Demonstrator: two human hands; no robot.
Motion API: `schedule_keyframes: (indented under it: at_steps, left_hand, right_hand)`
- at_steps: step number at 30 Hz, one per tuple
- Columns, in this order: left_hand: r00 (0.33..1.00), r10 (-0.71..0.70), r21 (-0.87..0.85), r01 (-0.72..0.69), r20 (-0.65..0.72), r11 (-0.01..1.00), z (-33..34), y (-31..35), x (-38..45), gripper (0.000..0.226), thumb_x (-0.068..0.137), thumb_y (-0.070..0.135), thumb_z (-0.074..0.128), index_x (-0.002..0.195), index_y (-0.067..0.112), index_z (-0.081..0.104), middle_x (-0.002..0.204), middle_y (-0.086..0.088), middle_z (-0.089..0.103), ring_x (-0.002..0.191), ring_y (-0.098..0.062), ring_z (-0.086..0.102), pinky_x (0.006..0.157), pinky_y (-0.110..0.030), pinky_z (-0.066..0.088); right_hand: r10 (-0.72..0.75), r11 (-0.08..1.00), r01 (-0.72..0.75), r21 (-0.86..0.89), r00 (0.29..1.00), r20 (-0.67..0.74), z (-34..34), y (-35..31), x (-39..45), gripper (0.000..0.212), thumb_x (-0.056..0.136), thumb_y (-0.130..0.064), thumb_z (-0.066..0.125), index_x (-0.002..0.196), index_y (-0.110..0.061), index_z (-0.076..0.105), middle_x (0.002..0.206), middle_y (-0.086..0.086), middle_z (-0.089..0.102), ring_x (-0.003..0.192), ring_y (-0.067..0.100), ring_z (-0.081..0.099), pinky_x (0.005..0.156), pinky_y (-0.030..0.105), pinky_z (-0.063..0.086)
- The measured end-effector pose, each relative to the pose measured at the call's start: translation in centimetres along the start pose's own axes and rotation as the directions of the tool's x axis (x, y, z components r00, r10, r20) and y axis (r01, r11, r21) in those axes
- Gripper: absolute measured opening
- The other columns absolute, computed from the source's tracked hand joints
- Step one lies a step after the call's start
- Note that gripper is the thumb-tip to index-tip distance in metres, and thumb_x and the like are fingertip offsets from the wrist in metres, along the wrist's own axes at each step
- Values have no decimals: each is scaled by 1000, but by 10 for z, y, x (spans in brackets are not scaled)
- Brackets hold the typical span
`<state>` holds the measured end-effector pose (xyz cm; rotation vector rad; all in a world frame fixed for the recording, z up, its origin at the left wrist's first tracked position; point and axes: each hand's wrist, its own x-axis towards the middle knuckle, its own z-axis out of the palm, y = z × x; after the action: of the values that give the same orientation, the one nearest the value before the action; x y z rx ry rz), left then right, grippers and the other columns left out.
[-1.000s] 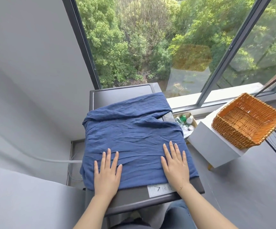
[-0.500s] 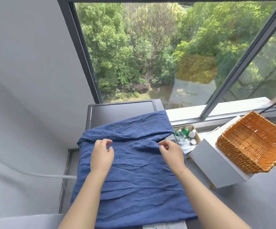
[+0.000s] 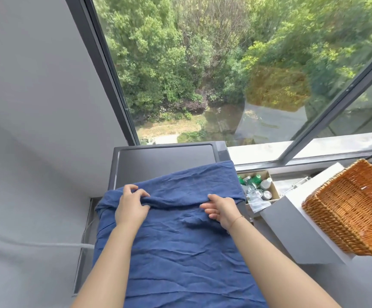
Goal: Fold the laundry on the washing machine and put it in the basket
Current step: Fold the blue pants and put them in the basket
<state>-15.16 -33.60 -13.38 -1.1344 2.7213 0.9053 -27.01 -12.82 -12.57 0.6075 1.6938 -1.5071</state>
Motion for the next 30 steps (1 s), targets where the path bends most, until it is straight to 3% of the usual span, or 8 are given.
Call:
schedule_keyframes:
  at_steps: [5,10,12,16,19,22,26,30]
  left_hand:
    - [961,58,-152,-102,-271,983,-16,2,-2,9,85,19,67,79,20,61,99,7,56,67,-15,54,61,-29,38]
    - [950,53,-227,-128,-308,965,-29,6,-1,10,92,14,51,84,21,49,89,6,56,68,-18,63,66,-34,40]
    - [955,61,-279,-146,-291,949,-30,4,-1,11,95,13,46,90,22,48,96,6,61,79,-18,63,72,-34,44]
    - [930,155,-344,-273,-333,899,-31,0,-16,7,93,6,57,93,12,53,124,0,51,108,-12,49,79,-2,32]
    - [929,107,-421,-260,-355,869,-29,-7,-33,10,87,9,67,87,10,57,133,4,45,115,0,45,84,1,30]
    - [915,85,-459,-277,-394,844,-31,-14,-62,23,85,-1,66,80,18,55,134,8,45,111,20,40,84,3,29]
    - [897,65,-482,-295,-438,825,-21,-25,-109,38,82,-18,55,77,20,52,133,5,51,117,12,42,92,-3,31]
    - [885,-197,-652,-146,-423,744,11,-25,-157,45,74,-27,43,72,18,48,120,4,57,98,14,50,83,-9,37]
  right_hand:
    - [-132,981,139,132,989,-63,4,-15,5,18,97,-14,50,81,-6,55,65,10,63,33,9,48,33,17,39]
    - [-230,833,259,490,966,-119,4,-41,5,14,93,-4,52,80,-6,56,79,9,57,72,20,60,55,23,57]
    - [-220,763,199,615,975,-42,2,-45,11,14,94,-1,50,82,-6,55,83,10,57,78,20,59,58,23,58]
    - [-266,712,141,688,961,78,-2,-45,11,17,95,-4,47,81,-9,55,83,7,57,80,18,59,69,26,58]
    - [-382,678,274,682,924,8,-8,-44,0,16,91,0,49,81,-10,55,81,5,57,79,15,59,70,22,57]
    - [-495,723,484,492,861,-120,-19,-29,-34,23,88,4,52,72,-12,47,65,-1,50,67,10,51,69,18,51]
    - [-617,702,673,231,738,-275,-50,16,-79,38,85,7,55,61,-17,36,59,-5,37,60,8,37,59,16,39]
    - [-420,749,543,380,833,-361,-60,86,-90,32,87,9,51,66,-13,40,68,4,44,65,9,48,64,19,52]
